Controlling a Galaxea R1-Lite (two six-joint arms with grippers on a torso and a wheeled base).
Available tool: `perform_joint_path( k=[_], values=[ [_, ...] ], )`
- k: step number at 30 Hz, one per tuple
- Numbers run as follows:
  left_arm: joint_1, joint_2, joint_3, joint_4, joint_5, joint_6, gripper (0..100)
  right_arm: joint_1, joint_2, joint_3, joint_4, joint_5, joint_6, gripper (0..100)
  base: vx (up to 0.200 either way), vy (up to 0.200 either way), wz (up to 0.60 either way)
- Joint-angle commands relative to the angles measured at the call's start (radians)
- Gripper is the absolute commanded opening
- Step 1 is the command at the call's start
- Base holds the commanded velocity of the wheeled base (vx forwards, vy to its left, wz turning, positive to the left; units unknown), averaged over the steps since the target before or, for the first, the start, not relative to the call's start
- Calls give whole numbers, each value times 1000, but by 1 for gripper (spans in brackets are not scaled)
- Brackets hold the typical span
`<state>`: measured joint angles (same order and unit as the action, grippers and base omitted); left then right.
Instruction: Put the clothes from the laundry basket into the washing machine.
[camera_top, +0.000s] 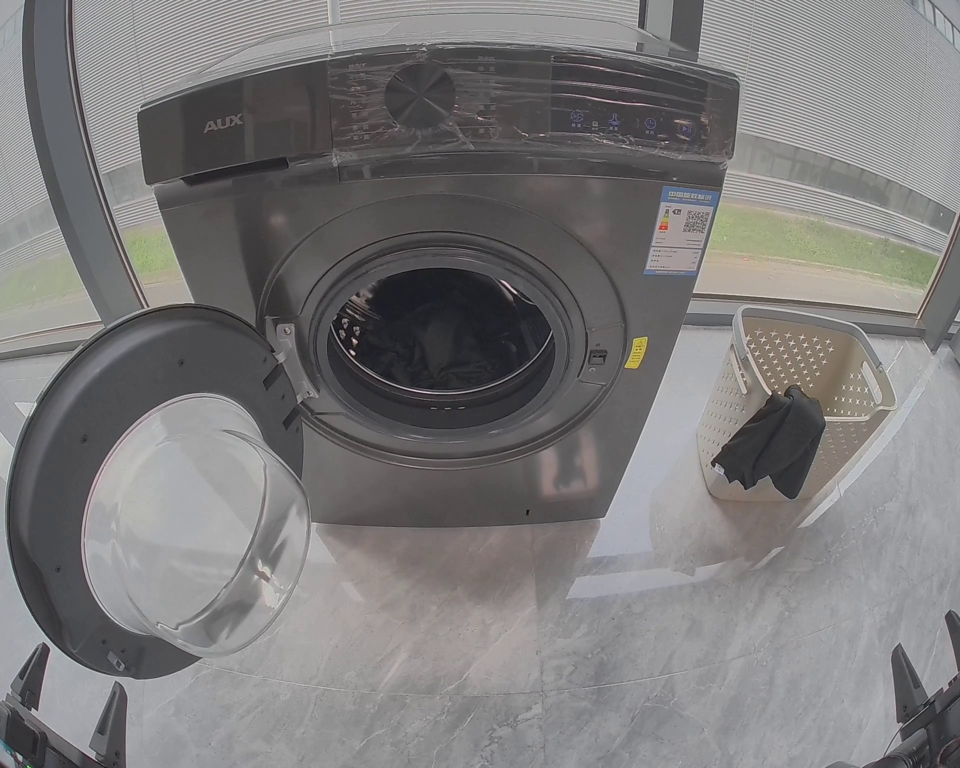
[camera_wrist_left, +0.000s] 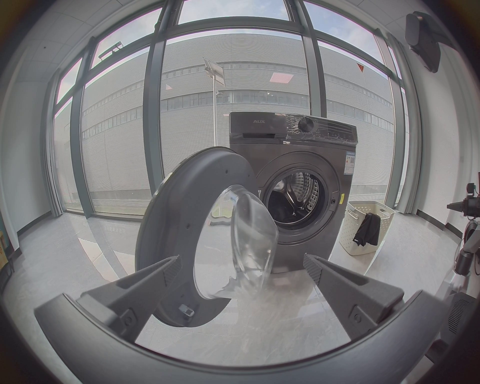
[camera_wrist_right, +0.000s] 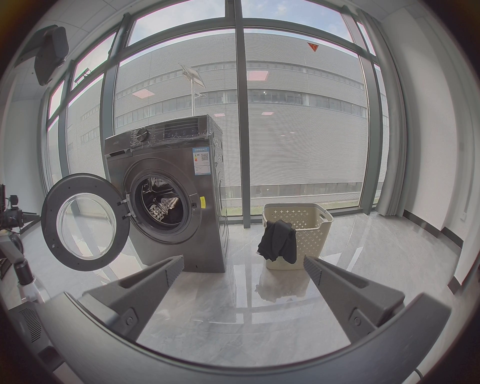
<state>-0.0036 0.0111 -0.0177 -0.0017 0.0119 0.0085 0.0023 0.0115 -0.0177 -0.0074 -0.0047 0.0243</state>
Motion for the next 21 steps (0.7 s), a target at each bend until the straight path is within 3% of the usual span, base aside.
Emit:
perform_joint_path(
  k=[1,21],
  values=[
    [2,-11,18,0,0,1,100,1,-11,18,0,0,0,100,0,-200,0],
    [1,-11,16,0,2,1,100,1,-11,18,0,0,0,100,0,-200,0]
  ],
)
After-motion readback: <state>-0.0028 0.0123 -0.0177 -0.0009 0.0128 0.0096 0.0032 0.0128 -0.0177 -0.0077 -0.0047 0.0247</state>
